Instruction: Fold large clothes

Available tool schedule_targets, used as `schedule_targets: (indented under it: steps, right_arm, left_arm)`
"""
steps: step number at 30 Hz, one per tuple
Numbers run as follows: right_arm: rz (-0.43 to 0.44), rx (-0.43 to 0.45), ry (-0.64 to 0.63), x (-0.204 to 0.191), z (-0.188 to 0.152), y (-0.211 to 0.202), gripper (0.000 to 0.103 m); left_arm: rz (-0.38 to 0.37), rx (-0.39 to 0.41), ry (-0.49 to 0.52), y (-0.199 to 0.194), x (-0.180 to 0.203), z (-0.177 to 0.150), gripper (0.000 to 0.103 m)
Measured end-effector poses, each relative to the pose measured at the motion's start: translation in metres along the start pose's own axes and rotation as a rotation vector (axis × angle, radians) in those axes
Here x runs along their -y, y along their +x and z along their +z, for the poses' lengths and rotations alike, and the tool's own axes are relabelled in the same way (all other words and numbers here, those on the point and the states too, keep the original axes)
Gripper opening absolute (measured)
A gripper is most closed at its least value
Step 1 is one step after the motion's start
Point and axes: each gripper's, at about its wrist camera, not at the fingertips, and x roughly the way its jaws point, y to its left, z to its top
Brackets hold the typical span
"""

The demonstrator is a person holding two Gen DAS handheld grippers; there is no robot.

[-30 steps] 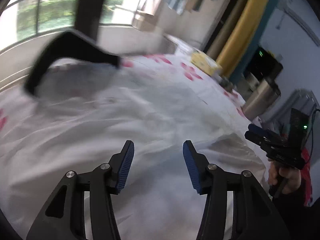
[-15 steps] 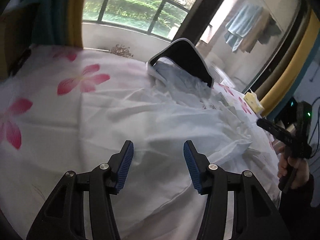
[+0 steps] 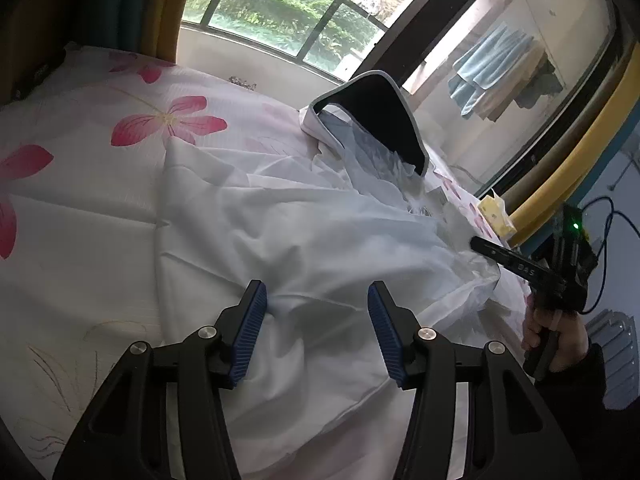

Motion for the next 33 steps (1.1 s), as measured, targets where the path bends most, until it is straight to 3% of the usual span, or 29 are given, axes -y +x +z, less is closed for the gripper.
schedule_targets:
  steps: [9,16,20,21,23,24,25,33]
  right_arm:
    - [-0.048,0.04,0.082,0.041,-0.033,-0.047,0.01]
    - [-0.051,-0.007,0.138,0.065,-0.077,-0.067,0.011]
    - [-0.061,0.003,0.127,0.073,-0.071,-0.073,0.012]
    - [-0.07,0.008,0.116,0.073,-0.064,-0.072,0.017]
    - [-0.067,0.021,0.105,0.072,-0.054,-0.069,0.04]
    - [-0.056,0.033,0.101,0.07,-0.046,-0.066,0.062]
    - [-0.045,0.043,0.095,0.067,-0.039,-0.062,0.07]
    - [0.007,0.015,0.033,0.043,0.002,-0.015,0.07]
  left_arm:
    - [0.085,-0.009,0.057,0.002,0.012,-0.001,0.056]
    - [0.186,-0.042,0.123,0.005,0.024,0.001,0.056]
    - [0.214,-0.027,0.116,-0.002,0.026,0.004,0.056]
    - [0.221,-0.017,0.117,-0.005,0.027,0.005,0.056]
    - [0.234,0.002,0.12,-0.01,0.028,0.007,0.056]
    - [0.245,0.011,0.122,-0.014,0.028,0.008,0.056]
    - [0.258,0.02,0.124,-0.017,0.028,0.009,0.056]
    - [0.289,0.018,0.107,-0.022,0.016,0.008,0.056]
